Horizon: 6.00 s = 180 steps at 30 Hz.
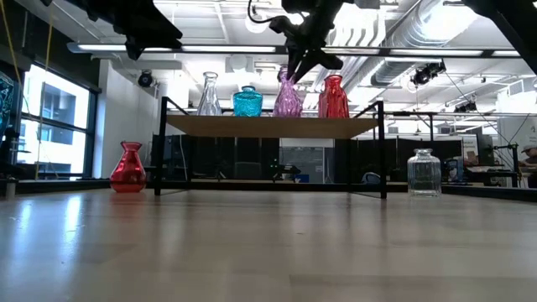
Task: Sort vases onto shelf
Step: Put the top purple flower vase on the shelf aligned with the other purple flower vase, then put the left blue flower vase on the shelf aligned with the other blue flower vase
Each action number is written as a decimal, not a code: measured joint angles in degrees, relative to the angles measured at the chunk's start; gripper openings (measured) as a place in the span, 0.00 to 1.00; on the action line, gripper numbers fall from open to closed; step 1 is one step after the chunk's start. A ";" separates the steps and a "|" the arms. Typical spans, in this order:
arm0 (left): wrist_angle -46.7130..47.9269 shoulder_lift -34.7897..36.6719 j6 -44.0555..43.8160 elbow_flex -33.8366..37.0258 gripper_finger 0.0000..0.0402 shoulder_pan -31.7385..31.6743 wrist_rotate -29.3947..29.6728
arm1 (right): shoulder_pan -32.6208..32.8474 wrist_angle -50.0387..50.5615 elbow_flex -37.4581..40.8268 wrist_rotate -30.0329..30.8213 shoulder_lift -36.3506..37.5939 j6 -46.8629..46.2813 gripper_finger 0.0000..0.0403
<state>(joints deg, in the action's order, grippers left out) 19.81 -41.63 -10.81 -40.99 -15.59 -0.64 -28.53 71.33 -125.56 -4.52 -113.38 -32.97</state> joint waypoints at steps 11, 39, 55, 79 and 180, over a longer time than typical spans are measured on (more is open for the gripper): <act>0.00 0.00 -0.02 0.00 0.26 0.00 0.00 | -0.02 0.68 -0.04 0.25 0.24 0.00 0.23; 0.00 -0.01 -0.02 0.00 0.26 0.00 0.00 | 3.40 8.58 -0.07 1.12 10.63 9.86 0.26; 0.00 0.00 -0.02 0.00 0.26 0.00 0.00 | 8.32 -12.70 36.38 3.45 40.58 6.72 0.26; -2.06 -0.28 0.02 -0.01 0.26 -0.04 1.32 | 17.05 -42.87 73.37 2.07 67.42 4.54 0.26; 15.79 -38.51 -51.86 -14.78 0.26 55.15 -0.17 | 17.38 -42.69 73.42 2.28 67.32 4.77 0.26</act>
<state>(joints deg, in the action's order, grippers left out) 35.60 -80.13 -62.67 -55.77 39.55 -0.82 -11.16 28.64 -52.14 -2.24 -46.06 -28.21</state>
